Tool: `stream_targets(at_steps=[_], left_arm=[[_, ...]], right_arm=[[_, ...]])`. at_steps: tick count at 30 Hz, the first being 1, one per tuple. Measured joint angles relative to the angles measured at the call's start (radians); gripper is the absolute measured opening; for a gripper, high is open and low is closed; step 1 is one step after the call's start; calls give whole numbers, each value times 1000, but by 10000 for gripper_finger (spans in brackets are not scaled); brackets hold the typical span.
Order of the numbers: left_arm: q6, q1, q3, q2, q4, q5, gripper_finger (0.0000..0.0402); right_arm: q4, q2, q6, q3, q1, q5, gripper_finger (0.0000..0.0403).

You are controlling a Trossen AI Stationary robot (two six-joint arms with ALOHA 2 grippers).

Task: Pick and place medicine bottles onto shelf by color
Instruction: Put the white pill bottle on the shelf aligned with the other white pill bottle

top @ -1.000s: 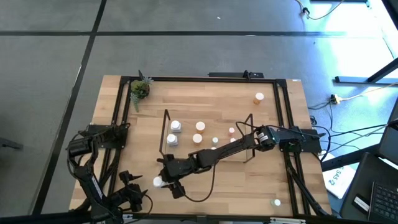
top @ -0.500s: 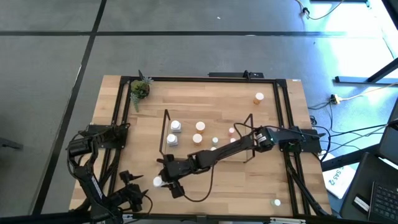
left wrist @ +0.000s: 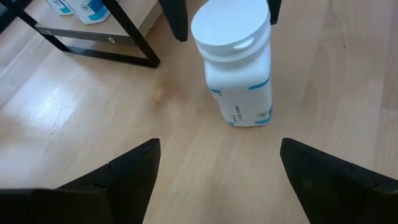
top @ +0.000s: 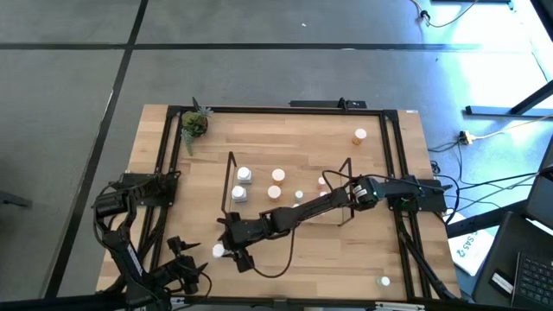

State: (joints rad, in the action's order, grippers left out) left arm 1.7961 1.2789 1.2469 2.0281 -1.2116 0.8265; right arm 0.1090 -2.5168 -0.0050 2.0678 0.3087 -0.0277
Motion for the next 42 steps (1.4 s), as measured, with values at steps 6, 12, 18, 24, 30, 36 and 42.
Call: stream_targets(at_steps=[6,12,18,24,30,36,42], left_arm=[[0,0,0,0,0,0,326],[1,-6,0,0,0,2,326],[-19,-23,0,0,0,27,326],[-37,-31,0,0,0,27,326],[-37,-31,0,0,0,26,326],[-36,-31,0,0,0,25,326],[-35,-31,0,0,0,25,326]], right_arm=[[-43,0,-4,1,0,0,253],[-47,-5,0,2,-1,-2,253],[-91,-29,1,2,-7,-68,253],[-114,-29,-1,2,-18,-72,253],[-118,-29,-1,2,-22,-72,253],[-119,-29,0,2,-22,-79,253],[-114,-29,2,2,-22,-79,250]])
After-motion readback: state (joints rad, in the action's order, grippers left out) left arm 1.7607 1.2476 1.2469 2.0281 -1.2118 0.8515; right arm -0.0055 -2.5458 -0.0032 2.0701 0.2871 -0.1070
